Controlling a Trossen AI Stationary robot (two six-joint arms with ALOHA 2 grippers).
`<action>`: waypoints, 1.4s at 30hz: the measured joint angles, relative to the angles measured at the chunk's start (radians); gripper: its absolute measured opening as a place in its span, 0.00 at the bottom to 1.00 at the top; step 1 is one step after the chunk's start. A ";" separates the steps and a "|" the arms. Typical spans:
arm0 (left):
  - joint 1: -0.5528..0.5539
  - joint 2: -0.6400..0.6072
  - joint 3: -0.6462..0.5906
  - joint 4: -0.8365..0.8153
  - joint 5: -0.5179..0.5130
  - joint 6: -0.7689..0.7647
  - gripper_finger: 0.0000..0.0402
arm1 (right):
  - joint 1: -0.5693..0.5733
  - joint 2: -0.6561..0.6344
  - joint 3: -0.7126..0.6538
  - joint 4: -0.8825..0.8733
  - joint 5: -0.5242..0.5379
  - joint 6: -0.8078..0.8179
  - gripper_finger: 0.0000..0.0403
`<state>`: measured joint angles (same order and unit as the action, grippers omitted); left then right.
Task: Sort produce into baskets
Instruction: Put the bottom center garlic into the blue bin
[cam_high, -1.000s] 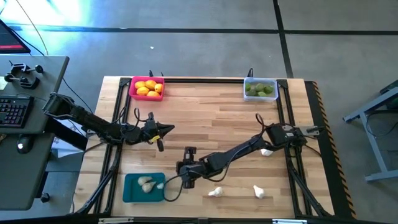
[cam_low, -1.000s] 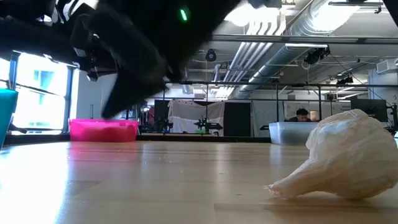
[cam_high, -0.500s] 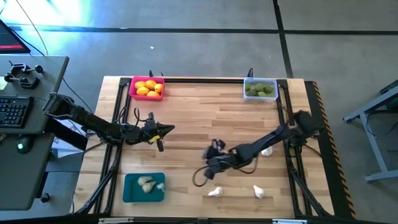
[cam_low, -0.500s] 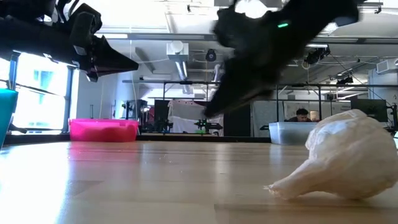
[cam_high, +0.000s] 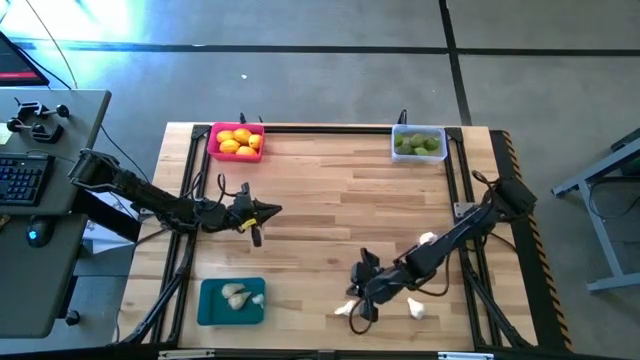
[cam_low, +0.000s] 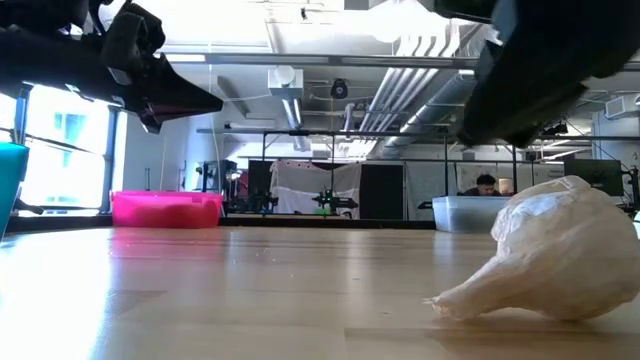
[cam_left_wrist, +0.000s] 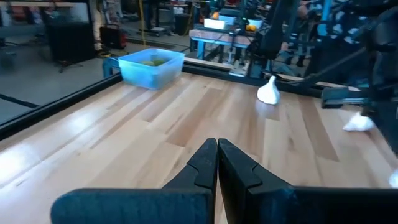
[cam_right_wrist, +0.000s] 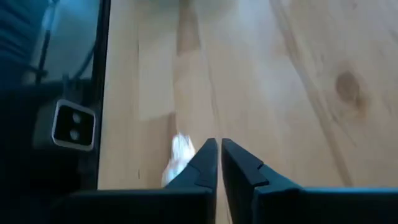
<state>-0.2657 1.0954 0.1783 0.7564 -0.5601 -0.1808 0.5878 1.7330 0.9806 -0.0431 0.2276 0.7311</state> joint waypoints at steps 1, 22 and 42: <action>0.000 0.000 0.000 0.000 0.009 0.000 0.00 | 0.011 0.001 0.000 -0.002 0.001 -0.010 0.05; 0.000 0.000 0.000 -0.070 0.036 0.000 0.00 | 0.086 0.127 0.000 0.072 -0.001 -0.370 0.68; 0.000 0.000 0.000 -0.082 0.005 -0.027 0.00 | 0.079 0.157 0.000 0.127 0.002 -0.396 0.22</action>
<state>-0.2657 1.0954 0.1783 0.6741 -0.5554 -0.2081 0.6668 1.8900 0.9810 0.0842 0.2300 0.3347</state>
